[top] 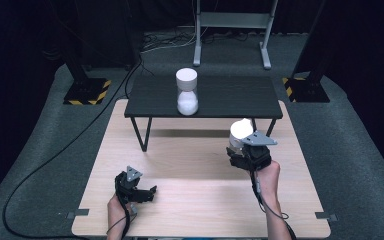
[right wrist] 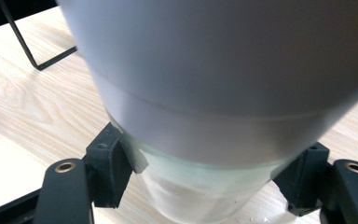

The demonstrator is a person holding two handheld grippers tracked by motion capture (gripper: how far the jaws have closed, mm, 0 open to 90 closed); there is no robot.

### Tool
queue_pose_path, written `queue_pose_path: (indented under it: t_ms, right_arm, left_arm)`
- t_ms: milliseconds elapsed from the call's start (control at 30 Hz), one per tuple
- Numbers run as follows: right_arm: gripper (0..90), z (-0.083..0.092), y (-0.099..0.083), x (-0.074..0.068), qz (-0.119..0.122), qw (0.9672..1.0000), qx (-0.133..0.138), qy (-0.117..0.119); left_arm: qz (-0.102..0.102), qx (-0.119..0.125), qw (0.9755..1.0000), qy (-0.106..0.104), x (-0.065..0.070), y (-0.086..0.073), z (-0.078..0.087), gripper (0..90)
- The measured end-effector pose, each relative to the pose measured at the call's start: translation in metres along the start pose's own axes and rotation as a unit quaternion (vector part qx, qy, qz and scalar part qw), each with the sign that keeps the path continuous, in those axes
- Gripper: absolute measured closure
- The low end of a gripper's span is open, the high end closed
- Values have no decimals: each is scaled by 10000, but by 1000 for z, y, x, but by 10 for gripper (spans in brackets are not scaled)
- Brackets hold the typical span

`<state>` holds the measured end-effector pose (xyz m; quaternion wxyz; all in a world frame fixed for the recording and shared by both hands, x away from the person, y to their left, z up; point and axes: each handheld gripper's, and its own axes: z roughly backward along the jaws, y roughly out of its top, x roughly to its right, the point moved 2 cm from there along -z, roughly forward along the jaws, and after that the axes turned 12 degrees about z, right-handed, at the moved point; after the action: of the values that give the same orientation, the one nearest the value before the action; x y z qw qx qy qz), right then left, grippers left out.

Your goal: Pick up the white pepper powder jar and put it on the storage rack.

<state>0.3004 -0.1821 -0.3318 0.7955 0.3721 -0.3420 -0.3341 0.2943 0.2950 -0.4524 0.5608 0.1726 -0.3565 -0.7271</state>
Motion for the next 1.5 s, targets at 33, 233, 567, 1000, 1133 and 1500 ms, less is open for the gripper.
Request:
queue_pose_path:
  t_ms: [33, 233, 567, 1000, 1133, 1500]
  right_arm:
    - [302, 0, 2, 0, 18, 10000, -1, 5]
    - [302, -2, 10, 3, 76, 10000, 20, 36]
    - [303, -4, 23, 11, 57, 9999, 76, 131]
    - [303, -8, 38, 24, 89, 9997, -1, 223]
    - [303, -7, 43, 28, 108, 9996, -12, 246]
    - [303, -7, 52, 35, 104, 9995, -21, 308]
  left_arm:
    - [2, -1, 10000, -3, 0, 0, 0, 5]
    - [-26, 11, 10000, 15, 1, -1, 0, 6]
    - [-37, 24, 10000, 27, 1, -1, 1, 6]
    - [-39, 25, 10000, 29, 1, -1, 1, 6]
    - [-39, 25, 10000, 29, 1, -1, 1, 6]
    - [-42, 28, 10000, 32, 2, -1, 1, 6]
